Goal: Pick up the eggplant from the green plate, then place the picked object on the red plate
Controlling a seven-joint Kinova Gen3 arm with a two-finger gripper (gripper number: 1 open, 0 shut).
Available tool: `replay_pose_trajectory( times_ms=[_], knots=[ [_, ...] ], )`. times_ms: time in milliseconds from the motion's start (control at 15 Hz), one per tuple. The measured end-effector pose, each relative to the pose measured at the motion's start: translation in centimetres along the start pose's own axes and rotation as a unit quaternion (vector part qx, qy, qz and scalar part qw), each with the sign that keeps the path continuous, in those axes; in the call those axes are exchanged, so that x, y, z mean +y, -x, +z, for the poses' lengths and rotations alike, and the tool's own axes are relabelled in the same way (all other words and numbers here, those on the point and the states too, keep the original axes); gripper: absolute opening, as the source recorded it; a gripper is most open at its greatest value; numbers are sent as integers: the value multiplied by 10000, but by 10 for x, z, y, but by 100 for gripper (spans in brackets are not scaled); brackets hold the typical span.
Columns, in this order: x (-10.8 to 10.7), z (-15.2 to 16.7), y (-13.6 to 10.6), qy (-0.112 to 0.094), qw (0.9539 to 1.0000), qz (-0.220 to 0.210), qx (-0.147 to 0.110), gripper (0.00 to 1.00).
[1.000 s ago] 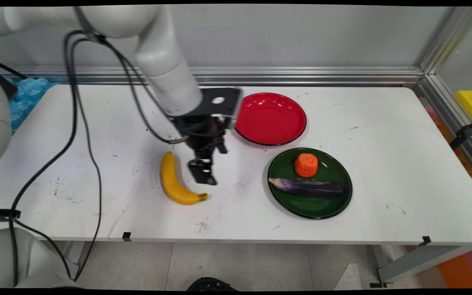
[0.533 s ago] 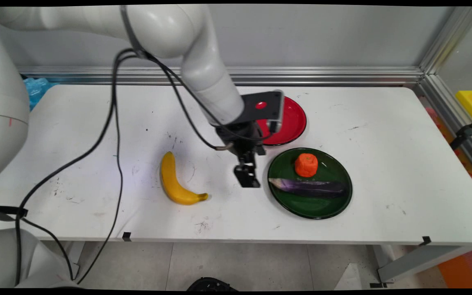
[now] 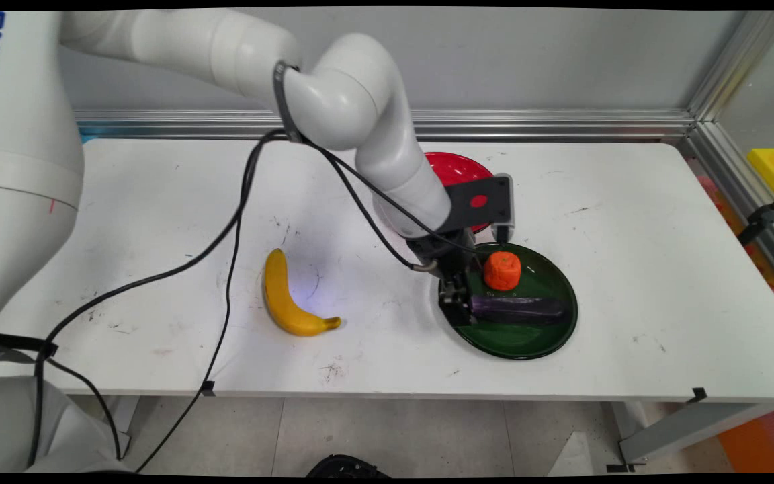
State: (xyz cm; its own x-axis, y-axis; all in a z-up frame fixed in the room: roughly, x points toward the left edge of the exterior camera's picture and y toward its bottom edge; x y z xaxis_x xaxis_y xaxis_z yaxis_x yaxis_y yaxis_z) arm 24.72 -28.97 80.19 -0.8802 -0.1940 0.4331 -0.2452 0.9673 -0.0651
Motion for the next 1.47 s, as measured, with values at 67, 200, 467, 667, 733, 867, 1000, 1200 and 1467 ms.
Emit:
replay_pose_trajectory(
  times_ms=[67,200,467,667,733,867,1000,1200,1467],
  knots=[
    [0,7,-1,-5,10000,-50,20,100],
    [-1,20,-3,-7,9999,-155,52,100],
    [-2,38,-6,-8,9994,-339,106,100],
    [-2,48,-7,-14,9989,-447,133,100],
    [-2,50,-7,-17,9988,-473,138,100],
    [-3,54,-7,-25,9985,-530,146,0],
    [-4,56,-7,-28,9983,-565,152,0],
    [-6,56,-9,-22,9980,-607,179,0],
    [-12,47,-17,6,9979,-595,254,0]
  ],
)
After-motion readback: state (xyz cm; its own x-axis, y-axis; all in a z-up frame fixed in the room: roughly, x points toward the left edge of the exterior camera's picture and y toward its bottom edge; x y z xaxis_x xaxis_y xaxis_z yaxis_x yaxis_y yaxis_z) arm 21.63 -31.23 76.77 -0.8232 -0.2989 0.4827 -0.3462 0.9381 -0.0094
